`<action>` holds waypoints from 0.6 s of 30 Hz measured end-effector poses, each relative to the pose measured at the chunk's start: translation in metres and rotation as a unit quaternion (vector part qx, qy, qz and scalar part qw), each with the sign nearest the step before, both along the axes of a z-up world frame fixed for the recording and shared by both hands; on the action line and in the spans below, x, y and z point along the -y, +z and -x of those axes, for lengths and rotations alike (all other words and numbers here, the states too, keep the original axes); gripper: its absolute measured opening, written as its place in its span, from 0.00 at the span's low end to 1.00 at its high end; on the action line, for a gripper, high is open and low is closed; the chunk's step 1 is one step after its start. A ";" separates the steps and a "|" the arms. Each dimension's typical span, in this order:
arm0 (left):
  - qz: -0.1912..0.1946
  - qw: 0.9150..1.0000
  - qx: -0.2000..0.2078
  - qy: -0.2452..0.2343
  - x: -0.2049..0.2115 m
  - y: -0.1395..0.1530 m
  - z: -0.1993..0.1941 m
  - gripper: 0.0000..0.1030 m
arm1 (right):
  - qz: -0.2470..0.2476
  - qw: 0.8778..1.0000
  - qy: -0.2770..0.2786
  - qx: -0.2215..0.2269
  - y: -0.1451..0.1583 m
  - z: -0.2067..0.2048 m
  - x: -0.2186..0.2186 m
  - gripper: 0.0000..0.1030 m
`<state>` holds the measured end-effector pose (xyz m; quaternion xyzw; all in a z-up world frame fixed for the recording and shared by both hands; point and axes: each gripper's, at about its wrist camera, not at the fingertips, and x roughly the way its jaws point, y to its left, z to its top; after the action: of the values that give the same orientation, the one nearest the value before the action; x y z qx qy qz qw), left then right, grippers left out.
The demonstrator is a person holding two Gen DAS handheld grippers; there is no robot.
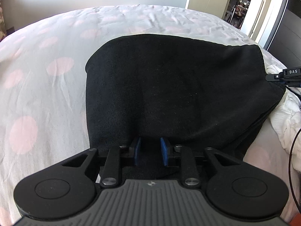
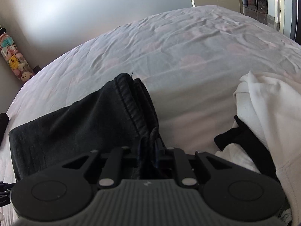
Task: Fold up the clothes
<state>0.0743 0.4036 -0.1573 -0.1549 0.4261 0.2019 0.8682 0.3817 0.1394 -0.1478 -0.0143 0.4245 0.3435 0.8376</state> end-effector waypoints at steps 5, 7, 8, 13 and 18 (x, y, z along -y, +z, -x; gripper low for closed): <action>-0.013 0.999 0.039 -0.018 -0.006 0.038 0.010 0.27 | 0.021 0.997 0.026 0.069 0.035 0.016 0.006 0.34; -0.036 0.997 0.063 -0.018 -0.012 0.056 0.010 0.27 | 0.010 0.995 0.038 0.090 0.050 0.024 0.007 0.35; -0.045 0.996 0.072 -0.021 -0.016 0.063 0.006 0.27 | 0.002 0.994 0.047 0.096 0.057 0.029 0.005 0.34; -0.064 0.995 0.066 -0.026 -0.037 0.063 -0.027 0.27 | 0.010 0.985 0.091 0.143 0.062 0.047 -0.033 0.31; -0.067 0.997 0.040 0.003 -0.062 0.034 -0.039 0.14 | 0.038 0.988 0.075 0.132 0.036 0.020 -0.066 0.24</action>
<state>0.1133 0.4652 -0.1229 -0.1058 0.3762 0.2265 0.8922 0.3616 0.2055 -0.1118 -0.1235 0.3210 0.3841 0.8568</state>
